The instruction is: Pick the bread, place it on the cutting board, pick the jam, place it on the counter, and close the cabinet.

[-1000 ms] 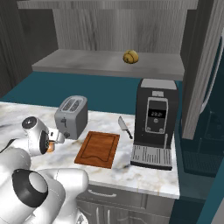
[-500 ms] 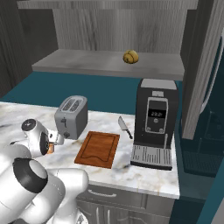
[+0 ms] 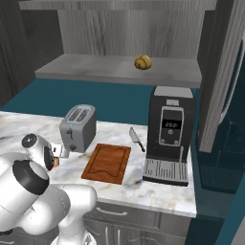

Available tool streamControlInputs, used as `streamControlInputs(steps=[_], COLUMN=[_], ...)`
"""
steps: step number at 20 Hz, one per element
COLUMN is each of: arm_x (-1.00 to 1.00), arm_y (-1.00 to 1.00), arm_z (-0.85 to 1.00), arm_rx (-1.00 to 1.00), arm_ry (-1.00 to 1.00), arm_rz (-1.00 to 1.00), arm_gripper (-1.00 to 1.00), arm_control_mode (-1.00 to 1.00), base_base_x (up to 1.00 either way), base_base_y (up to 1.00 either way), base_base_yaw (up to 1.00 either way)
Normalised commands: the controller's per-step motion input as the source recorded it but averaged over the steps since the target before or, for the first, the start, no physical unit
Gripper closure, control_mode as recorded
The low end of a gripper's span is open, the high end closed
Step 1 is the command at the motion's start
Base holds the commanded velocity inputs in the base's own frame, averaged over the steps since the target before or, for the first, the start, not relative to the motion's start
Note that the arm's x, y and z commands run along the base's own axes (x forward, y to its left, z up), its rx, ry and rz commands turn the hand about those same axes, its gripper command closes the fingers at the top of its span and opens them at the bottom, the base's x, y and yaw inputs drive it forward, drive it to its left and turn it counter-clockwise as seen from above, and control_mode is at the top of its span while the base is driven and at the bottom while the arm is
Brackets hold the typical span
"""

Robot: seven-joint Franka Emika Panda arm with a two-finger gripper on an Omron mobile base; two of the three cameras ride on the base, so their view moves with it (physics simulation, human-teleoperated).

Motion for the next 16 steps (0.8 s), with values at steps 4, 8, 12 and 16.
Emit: streamControlInputs(steps=[4,8,12,16], arm_x=[0.11,0.01,0.0,0.0], arm_y=[0.0,0.0,0.0,0.0], arm_z=[-0.08,0.0,-0.12,-0.09], arm_rx=[0.0,0.0,0.0,0.0], arm_ry=[-0.04,0.0,0.0,0.0], arm_rz=[0.0,0.0,0.0,0.0], arm_gripper=[1.0,1.0,1.0,1.0], arm_control_mode=[-1.0,-1.0,-1.0,-1.0], base_base_x=[0.0,0.0,0.0,0.0], base_base_y=[0.0,0.0,0.0,0.0], base_base_yaw=[0.0,0.0,0.0,0.0])
